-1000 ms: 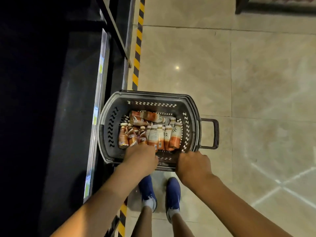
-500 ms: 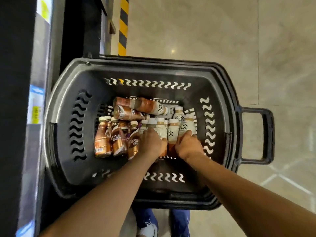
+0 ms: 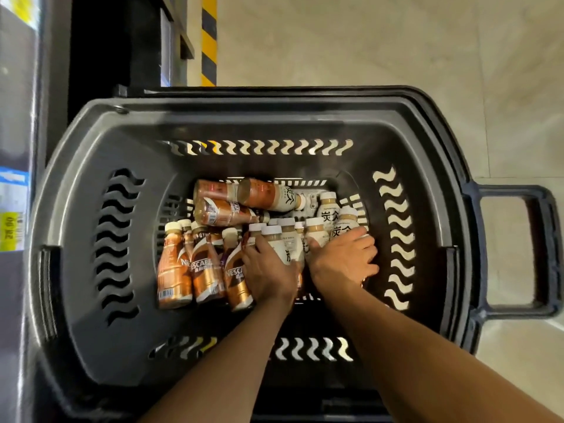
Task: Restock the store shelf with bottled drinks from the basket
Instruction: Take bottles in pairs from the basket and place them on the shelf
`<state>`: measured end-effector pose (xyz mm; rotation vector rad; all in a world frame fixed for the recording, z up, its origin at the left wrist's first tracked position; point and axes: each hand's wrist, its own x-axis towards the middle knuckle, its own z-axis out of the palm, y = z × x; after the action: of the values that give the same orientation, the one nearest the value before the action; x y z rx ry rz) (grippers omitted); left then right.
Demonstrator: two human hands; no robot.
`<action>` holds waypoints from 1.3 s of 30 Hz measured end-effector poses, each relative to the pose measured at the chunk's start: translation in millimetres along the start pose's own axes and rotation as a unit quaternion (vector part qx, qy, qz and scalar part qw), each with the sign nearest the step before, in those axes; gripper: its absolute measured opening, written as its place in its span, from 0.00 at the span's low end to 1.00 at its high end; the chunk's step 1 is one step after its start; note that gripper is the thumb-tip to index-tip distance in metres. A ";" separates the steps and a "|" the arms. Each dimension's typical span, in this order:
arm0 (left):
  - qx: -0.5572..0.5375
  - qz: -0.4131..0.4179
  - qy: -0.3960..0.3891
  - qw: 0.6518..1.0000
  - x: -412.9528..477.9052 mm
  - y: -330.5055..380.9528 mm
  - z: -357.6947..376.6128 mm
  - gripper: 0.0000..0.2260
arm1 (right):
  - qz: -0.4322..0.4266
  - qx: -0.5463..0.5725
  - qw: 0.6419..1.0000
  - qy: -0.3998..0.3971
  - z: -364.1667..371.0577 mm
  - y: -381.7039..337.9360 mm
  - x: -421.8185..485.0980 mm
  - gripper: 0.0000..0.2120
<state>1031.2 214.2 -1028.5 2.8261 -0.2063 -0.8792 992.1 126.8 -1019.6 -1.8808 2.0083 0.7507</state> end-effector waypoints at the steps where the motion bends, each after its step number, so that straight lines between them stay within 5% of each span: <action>1: -0.005 0.002 -0.015 1.000 -0.9 0.4 -2.2 0.42 | -0.001 0.013 1.000 0.006 0.6 2.9 -1.4 0.53; 8: -0.165 -0.007 -0.139 0.976 -8.2 -1.2 -34.2 0.32 | -0.048 0.155 0.981 -0.104 -15.3 31.3 -6.1 0.40; 11: -0.244 -0.052 -0.174 0.953 -21.1 -3.5 -65.1 0.29 | -0.016 0.278 0.937 -0.210 -33.5 51.9 -25.2 0.38; 16: -0.346 -0.054 -0.246 0.904 -80.5 12.2 -161.3 0.22 | -0.052 0.408 0.876 -0.252 -113.2 92.5 -92.0 0.26; 23: -0.405 -0.006 -0.162 0.900 -236.5 58.4 -357.6 0.26 | -0.119 0.498 0.830 -0.221 -315.3 148.3 -228.1 0.20; 27: -0.456 0.012 -0.125 0.881 -328.2 90.2 -470.7 0.29 | -0.149 0.537 0.808 -0.192 -438.5 175.6 -302.8 0.27; 33: -0.508 0.102 -0.072 0.852 -434.6 120.9 -596.5 0.22 | -0.277 0.541 0.778 -0.159 -589.7 217.2 -395.8 0.26; 39: -0.561 0.145 0.023 0.814 -523.3 117.8 -676.6 0.12 | -0.390 0.525 0.738 -0.166 -665.5 248.3 -470.2 0.29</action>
<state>982.0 279.5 -169.0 1.6380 -0.0601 -0.5563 890.3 155.3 -174.3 -1.4310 0.8401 -0.2745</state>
